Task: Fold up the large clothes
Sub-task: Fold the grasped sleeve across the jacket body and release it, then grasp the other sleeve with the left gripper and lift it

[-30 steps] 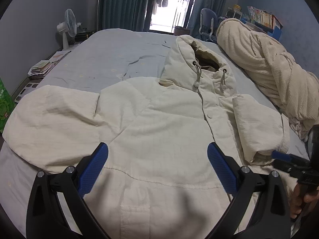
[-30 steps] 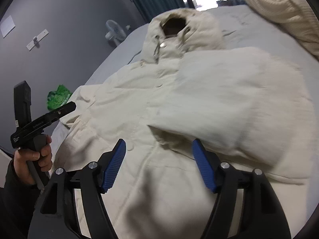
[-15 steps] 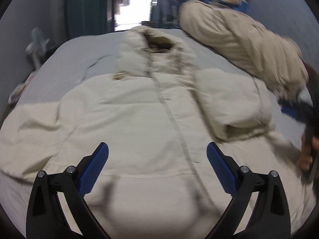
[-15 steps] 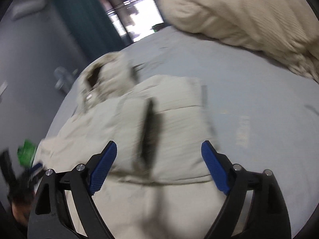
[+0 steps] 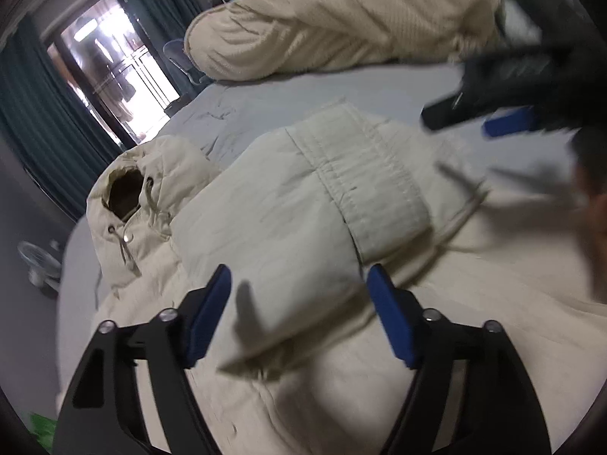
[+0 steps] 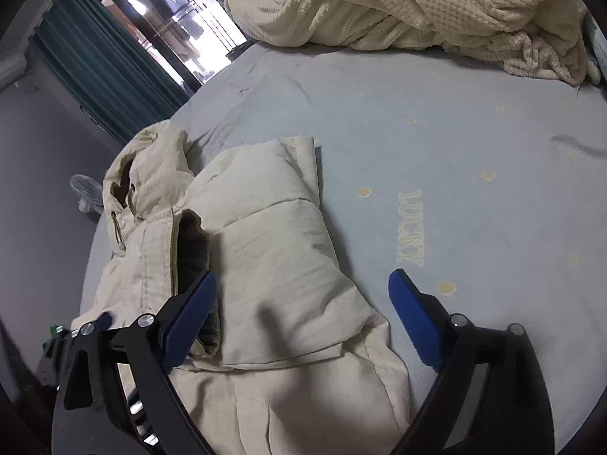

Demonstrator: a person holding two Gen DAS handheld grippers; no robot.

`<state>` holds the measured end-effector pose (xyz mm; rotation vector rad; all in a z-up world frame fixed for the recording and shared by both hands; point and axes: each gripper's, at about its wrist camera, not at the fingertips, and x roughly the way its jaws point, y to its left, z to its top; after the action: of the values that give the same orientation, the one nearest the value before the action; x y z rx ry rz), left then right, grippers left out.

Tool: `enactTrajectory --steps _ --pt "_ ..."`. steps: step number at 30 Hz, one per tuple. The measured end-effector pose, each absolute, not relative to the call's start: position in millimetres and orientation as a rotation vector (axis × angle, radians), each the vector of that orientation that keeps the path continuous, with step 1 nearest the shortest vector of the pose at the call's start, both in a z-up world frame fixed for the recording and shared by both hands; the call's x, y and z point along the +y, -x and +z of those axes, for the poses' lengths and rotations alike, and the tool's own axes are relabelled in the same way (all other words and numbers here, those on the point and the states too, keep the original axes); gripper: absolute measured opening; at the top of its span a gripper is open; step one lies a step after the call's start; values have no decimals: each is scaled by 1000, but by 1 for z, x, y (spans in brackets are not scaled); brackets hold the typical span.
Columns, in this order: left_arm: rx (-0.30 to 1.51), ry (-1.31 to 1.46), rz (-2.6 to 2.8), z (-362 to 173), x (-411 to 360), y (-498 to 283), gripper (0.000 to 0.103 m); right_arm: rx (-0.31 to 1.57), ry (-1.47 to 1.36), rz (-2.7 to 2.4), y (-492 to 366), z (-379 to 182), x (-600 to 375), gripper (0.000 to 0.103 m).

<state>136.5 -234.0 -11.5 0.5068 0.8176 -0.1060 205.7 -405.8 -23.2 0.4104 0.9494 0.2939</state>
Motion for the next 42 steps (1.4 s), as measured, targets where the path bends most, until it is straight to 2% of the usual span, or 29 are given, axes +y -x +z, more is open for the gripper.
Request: enactTrajectory --steps 2,3,4,6,7,12,18,24,26,28,30,42 --pt "841 -518 -113 -20 -233 -145 62 951 -433 291 -206 -25 -409 90" --pt "844 -515 -118 -22 -231 -148 54 955 -441 291 -207 -25 -410 90" --pt "842 -501 -120 -21 -228 -148 38 962 -455 293 -208 -27 -411 90" --pt "821 -454 -91 -11 -218 -148 20 967 -471 298 -208 -28 -413 90" --pt "801 -403 -93 -2 -210 -147 15 967 -473 300 -208 -27 -413 90" --pt "662 -259 -2 46 -167 -132 7 969 -464 312 -207 -26 -408 90" --pt "575 -159 122 77 -110 -98 7 966 -458 319 -206 -24 -406 90" --pt "662 -150 133 56 -83 -81 8 966 -459 330 -204 -22 -402 90" --pt "683 -187 85 50 -91 -82 13 962 -460 323 -203 -22 -402 90" --pt "697 -241 28 45 -112 -84 44 969 -474 320 -203 -24 -404 93" --pt "682 -288 -9 42 -135 -86 59 971 -490 315 -204 -25 -407 93" --pt "781 -516 -194 -6 -247 -138 62 979 -561 310 -207 -31 -416 93"
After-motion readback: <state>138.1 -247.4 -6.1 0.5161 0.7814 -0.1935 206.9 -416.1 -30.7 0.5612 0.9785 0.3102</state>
